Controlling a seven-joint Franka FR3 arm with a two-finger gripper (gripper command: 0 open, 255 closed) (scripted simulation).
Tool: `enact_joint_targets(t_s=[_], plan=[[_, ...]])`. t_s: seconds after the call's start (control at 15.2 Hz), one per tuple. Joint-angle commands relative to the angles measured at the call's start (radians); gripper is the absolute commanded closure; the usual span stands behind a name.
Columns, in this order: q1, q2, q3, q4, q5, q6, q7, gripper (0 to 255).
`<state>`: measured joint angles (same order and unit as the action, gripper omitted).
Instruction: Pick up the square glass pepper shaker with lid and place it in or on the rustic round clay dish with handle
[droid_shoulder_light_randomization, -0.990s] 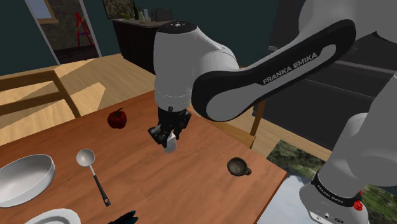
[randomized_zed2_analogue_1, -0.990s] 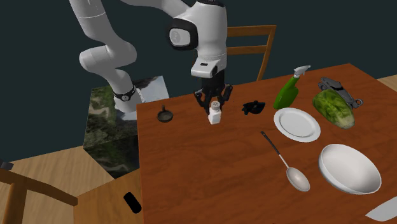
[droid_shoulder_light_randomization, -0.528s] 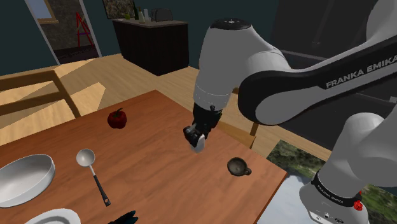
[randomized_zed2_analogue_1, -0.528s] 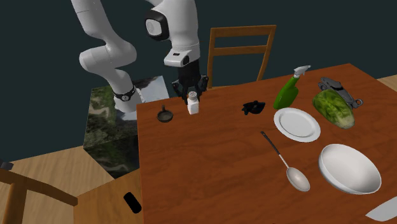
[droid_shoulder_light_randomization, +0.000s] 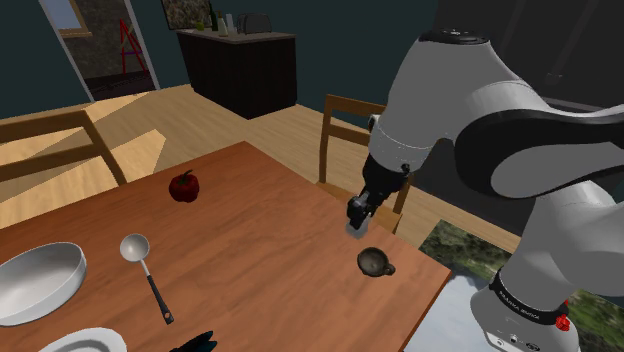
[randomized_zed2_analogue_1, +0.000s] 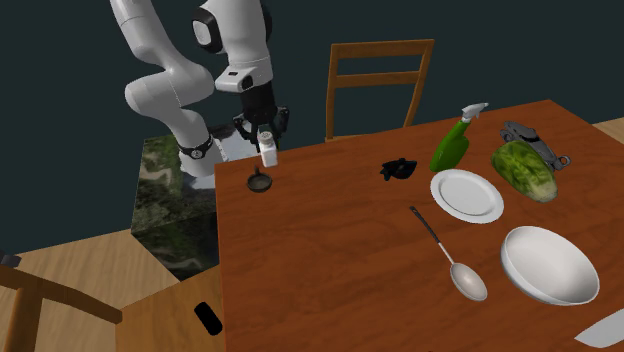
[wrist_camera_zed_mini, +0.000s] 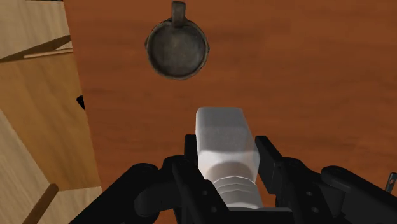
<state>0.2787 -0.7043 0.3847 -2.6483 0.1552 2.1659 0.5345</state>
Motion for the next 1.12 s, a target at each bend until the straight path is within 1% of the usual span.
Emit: enact_joint_targets(t_s=[0.0,0.13,1.06], plan=[[0.029,-0.108,-0.029,-0.067,0.015,-0.044,-0.019,255],[0.055,-0.230,-0.062,-0.134,0.017,-0.103,-0.038,255],[0.065,-0.156,0.000,-0.286,0.069,0.121,-0.030,255]])
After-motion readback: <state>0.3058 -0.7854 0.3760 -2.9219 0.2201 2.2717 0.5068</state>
